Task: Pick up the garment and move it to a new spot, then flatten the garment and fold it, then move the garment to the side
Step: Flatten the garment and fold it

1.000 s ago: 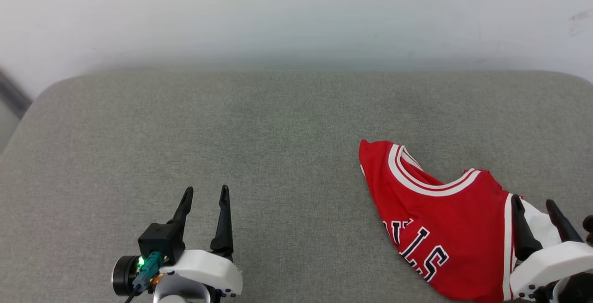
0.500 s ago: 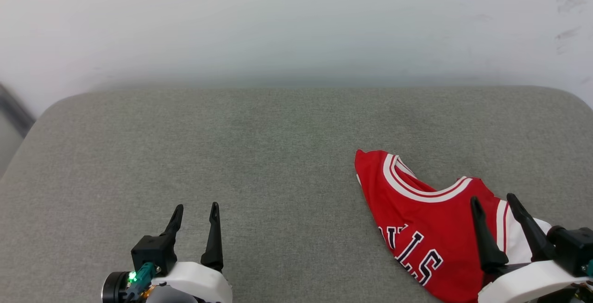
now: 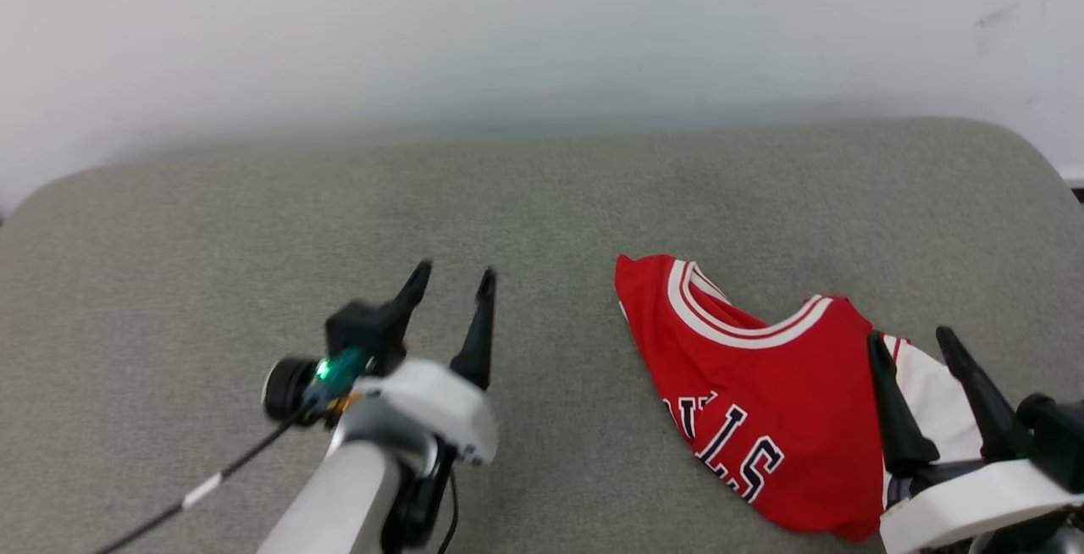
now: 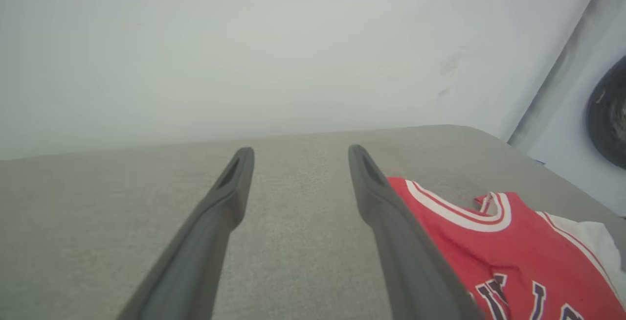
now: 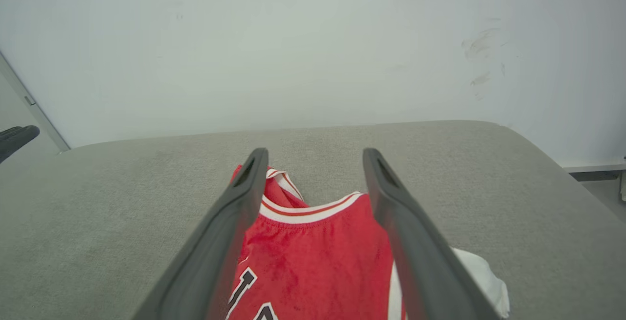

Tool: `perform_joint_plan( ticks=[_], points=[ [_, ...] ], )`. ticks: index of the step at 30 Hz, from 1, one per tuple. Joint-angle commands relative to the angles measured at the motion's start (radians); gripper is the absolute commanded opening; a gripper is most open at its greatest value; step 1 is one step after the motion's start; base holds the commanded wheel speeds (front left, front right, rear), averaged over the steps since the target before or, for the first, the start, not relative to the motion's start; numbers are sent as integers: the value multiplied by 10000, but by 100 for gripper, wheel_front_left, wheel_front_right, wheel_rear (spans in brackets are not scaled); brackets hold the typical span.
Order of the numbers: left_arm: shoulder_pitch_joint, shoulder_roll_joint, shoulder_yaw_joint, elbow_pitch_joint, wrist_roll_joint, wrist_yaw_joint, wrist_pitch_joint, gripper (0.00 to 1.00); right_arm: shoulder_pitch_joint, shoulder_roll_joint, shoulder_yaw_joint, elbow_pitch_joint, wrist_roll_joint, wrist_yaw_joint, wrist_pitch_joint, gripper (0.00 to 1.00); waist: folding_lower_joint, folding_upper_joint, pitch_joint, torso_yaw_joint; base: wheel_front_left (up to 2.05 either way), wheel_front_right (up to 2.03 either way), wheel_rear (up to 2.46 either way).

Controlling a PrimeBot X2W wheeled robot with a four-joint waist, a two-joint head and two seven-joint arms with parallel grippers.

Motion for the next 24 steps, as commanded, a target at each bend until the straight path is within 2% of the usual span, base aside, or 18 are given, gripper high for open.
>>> perform_joint_plan(
  ticks=[1, 6, 12, 17, 24],
  points=[
    [-383, -73, -92, 136, 38, -100, 195, 100, -216, 38, 18, -102, 51, -3, -42, 100, 0, 0, 322, -283, 0, 0, 0],
    [-2068, -480, -575, 962, -66, -689, 1226, 100, -639, 41, 173, -303, 165, -3, -223, 100, 0, 0, 1060, -976, 0, 0, 0],
    [-3459, -666, -1120, 2506, -385, -1353, 3420, 100, -1036, 47, 280, -157, 459, -5, -591, 100, 0, 0, 1892, -1714, 0, 0, 0],
    [-4116, -574, -1605, 3685, -588, -1798, 5471, 100, -1186, 51, 329, 211, 795, -3, -955, 100, 0, 0, 2365, -2177, 0, 0, 0],
    [-4200, -487, -2285, 4826, -748, -2133, 7739, 100, -1351, 49, 434, 777, 1154, -3, -1363, 100, 0, 0, 2590, -2497, 0, 0, 0]
  ],
)
